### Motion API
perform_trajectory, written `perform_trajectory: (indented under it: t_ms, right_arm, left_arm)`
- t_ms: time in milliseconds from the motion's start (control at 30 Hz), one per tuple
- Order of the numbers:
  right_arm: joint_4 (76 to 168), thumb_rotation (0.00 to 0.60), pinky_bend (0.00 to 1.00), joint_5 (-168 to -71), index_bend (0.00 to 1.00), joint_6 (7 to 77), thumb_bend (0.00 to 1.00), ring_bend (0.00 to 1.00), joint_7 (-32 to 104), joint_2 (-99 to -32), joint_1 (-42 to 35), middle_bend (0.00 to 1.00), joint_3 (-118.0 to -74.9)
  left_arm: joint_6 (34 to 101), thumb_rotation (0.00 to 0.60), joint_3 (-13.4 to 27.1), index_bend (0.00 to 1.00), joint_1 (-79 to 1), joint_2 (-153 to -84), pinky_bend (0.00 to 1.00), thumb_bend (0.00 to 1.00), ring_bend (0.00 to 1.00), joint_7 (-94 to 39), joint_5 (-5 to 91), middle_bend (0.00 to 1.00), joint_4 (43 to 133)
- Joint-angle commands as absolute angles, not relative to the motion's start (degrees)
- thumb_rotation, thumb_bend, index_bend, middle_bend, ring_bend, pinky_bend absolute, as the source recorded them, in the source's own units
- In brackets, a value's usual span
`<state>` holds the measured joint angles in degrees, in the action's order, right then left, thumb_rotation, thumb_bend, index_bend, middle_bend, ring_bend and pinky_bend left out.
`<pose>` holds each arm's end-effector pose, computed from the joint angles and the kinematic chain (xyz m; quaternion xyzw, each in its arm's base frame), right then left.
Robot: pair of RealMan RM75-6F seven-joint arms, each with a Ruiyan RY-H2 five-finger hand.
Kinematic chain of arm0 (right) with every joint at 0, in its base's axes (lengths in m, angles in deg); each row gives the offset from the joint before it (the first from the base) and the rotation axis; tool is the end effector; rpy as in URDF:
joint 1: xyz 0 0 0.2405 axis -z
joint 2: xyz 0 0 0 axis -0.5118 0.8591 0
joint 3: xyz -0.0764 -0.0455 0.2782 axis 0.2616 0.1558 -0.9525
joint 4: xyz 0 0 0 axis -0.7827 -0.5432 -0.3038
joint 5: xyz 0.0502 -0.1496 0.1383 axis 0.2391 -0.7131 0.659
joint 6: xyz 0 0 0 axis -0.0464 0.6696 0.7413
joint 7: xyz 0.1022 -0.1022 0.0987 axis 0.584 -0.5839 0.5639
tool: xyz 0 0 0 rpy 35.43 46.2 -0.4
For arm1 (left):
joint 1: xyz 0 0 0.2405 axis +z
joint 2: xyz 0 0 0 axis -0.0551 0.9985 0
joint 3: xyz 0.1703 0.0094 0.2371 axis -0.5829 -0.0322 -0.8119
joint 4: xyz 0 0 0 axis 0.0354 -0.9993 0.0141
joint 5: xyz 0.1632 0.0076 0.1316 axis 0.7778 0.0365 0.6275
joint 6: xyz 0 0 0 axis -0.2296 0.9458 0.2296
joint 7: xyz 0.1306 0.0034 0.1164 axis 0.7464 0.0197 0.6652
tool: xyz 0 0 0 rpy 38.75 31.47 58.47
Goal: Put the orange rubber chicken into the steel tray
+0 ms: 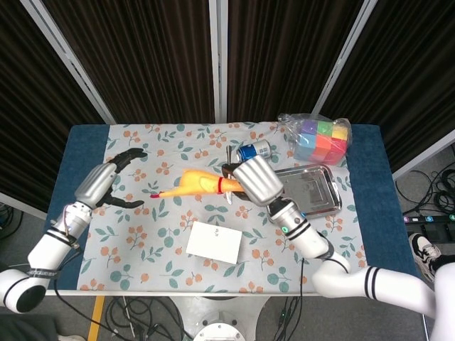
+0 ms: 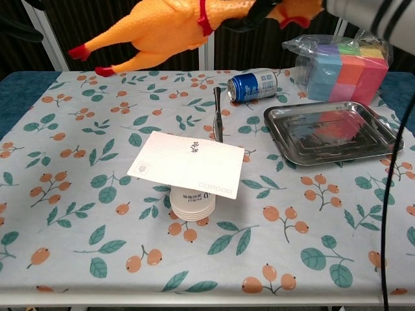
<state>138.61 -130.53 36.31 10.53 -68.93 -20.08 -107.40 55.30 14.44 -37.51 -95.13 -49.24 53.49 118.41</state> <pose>-0.0261 -0.4167 0.0294 0.7399 -0.2137 0.5108 0.3821 -0.1805 0.3817 0.1417 -0.6084 -0.5334 -0.4921 0.3211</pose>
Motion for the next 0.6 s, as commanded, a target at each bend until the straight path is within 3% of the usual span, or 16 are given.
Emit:
perform_trajectory:
  t_ms: [33, 600]
  right_arm:
    - [135.89, 0.600, 1.00, -126.30, 1.00, 36.19, 0.27, 0.79, 6.31, -73.47, -23.27, 0.82, -109.08]
    - [133.22, 0.600, 1.00, -118.21, 1.00, 37.39, 0.27, 0.79, 2.95, -79.58, -28.76, 0.82, -110.82]
  left_arm:
    - [53.21, 0.600, 15.05, 0.20, -39.32, -95.39, 0.22, 0.04, 0.14, -48.19, 49.79, 0.18, 119.18]
    - [52.37, 0.600, 15.87, 0.20, -44.24, -102.26, 0.22, 0.02, 0.14, -39.44, 36.05, 0.18, 117.14]
